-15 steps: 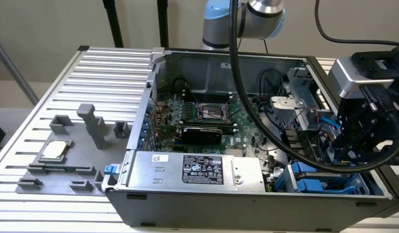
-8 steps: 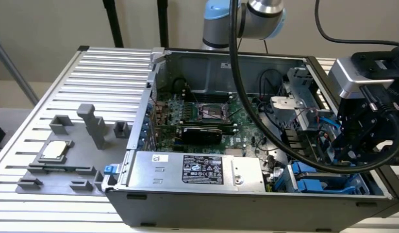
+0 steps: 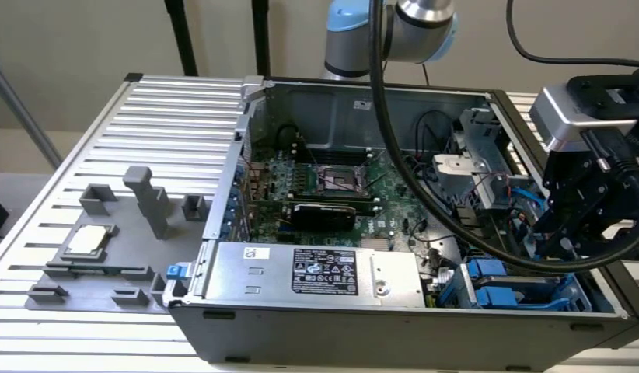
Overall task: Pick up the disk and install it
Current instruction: 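Insert the second disk wire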
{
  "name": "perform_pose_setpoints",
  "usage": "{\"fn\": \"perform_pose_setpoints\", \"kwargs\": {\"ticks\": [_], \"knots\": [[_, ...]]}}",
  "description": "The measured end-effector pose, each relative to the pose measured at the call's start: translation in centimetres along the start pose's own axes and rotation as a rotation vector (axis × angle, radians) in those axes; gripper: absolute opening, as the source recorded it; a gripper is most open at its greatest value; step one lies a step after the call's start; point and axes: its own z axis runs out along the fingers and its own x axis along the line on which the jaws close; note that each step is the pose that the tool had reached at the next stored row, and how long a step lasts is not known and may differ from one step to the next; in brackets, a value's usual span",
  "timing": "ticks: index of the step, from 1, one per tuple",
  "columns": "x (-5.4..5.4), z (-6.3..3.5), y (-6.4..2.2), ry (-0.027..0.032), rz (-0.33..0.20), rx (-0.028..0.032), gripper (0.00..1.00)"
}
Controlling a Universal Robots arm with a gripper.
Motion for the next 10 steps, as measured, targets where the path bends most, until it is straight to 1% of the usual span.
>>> {"fn": "perform_pose_setpoints", "kwargs": {"ticks": [2, 10], "knots": [[0.02, -0.08, 0.07, -0.0013, 0.000, 0.0000, 1.00], [0.05, -0.07, 0.50, -0.0014, 0.001, 0.0000, 1.00]]}}
